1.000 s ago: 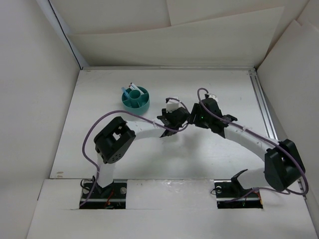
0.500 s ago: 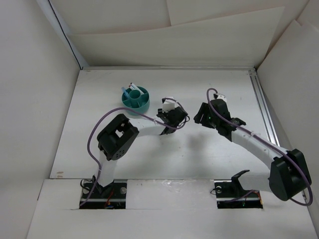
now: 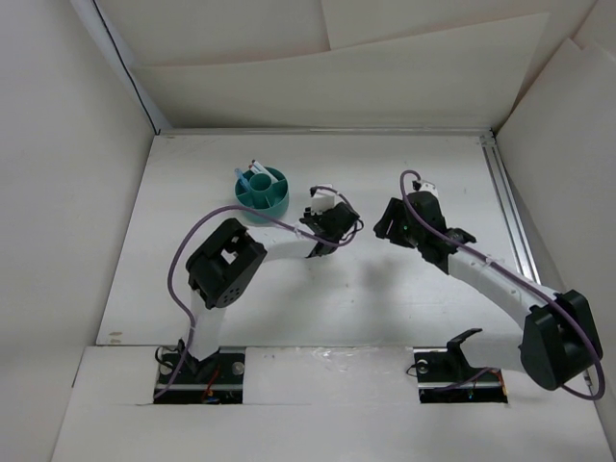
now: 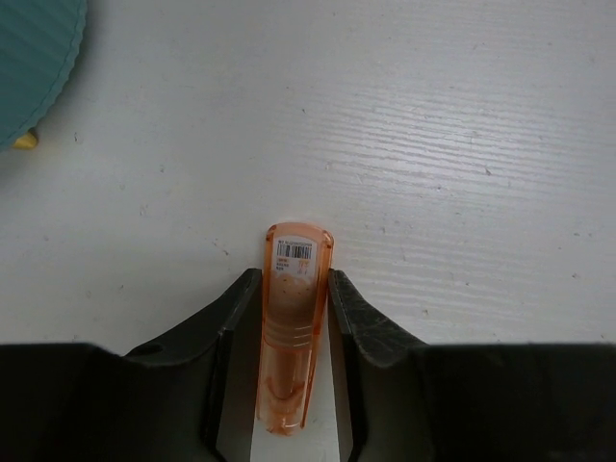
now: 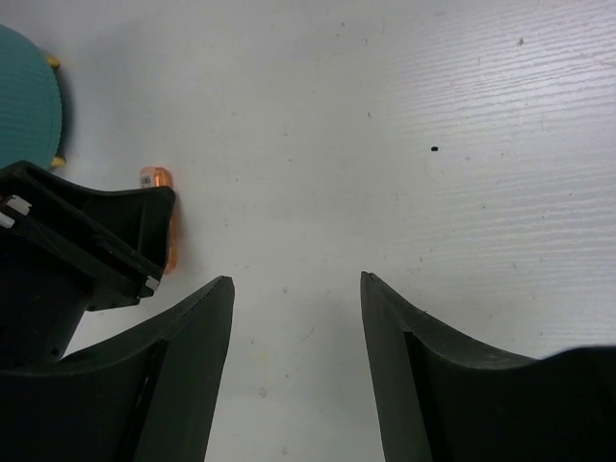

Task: Sort the stationery into containers
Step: Pick up the pen from the center of the board, then place the pen in the storage box.

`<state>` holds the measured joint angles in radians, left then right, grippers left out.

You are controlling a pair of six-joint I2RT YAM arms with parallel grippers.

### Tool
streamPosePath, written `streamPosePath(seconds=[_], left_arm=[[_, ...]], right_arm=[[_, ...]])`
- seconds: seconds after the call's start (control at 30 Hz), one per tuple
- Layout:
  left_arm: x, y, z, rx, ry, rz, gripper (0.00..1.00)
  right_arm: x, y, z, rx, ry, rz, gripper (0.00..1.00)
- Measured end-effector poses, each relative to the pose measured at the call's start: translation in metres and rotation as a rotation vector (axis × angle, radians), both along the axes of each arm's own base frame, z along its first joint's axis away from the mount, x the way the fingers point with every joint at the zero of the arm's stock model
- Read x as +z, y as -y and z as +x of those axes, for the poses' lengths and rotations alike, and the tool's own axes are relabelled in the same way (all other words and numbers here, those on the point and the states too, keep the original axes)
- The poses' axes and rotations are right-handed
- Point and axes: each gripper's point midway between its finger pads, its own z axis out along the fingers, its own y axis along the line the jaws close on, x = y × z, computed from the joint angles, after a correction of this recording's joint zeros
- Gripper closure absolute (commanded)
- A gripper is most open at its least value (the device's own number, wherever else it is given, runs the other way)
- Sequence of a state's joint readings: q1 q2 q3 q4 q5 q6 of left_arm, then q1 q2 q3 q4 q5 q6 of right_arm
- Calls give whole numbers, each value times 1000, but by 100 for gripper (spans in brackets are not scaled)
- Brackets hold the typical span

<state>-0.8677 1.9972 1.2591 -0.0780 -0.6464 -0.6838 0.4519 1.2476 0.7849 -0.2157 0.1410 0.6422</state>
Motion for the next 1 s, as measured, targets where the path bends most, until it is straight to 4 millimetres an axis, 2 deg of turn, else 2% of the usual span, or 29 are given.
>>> streamPosePath(seconds=[0.1, 0.17, 0.23, 0.3, 0.37, 0.43, 0.47, 0.53, 0.6, 0.67, 0.73, 0.83, 1.0], left_arm=[[18, 1, -3, -15, 6, -24, 100], [48, 1, 0, -16, 47, -64, 100], [93, -3, 4, -9, 114, -123, 99], [150, -15, 18, 28, 209, -211, 98], [205, -43, 38, 104, 319, -296, 98], [247, -91, 63, 220, 425, -360, 98], [259, -119, 74, 284, 463, -375, 98], [265, -174, 92, 406, 505, -366, 99], [254, -223, 106, 521, 512, -322, 100], [237, -249, 114, 589, 494, -272, 100], [218, -256, 119, 612, 464, -220, 100], [196, -251, 126, 598, 429, -156, 100], [178, -248, 134, 583, 417, -81, 100]], right_arm=[[1, 0, -1, 1, 4, 3, 39], [3, 0, -1, 2, 8, 5, 39], [4, 0, -2, 4, 15, 10, 39], [5, 0, -3, 8, 22, 14, 39], [8, -1, -2, 11, 31, 21, 39], [11, -3, -2, 18, 40, 29, 39], [12, -3, -2, 22, 44, 30, 39], [15, -5, -1, 26, 55, 34, 39], [19, -6, 0, 32, 68, 43, 39], [22, -9, 1, 42, 81, 49, 39], [24, -12, 1, 55, 91, 56, 39], [21, -15, -1, 69, 89, 58, 39], [20, -18, 1, 77, 91, 65, 39]])
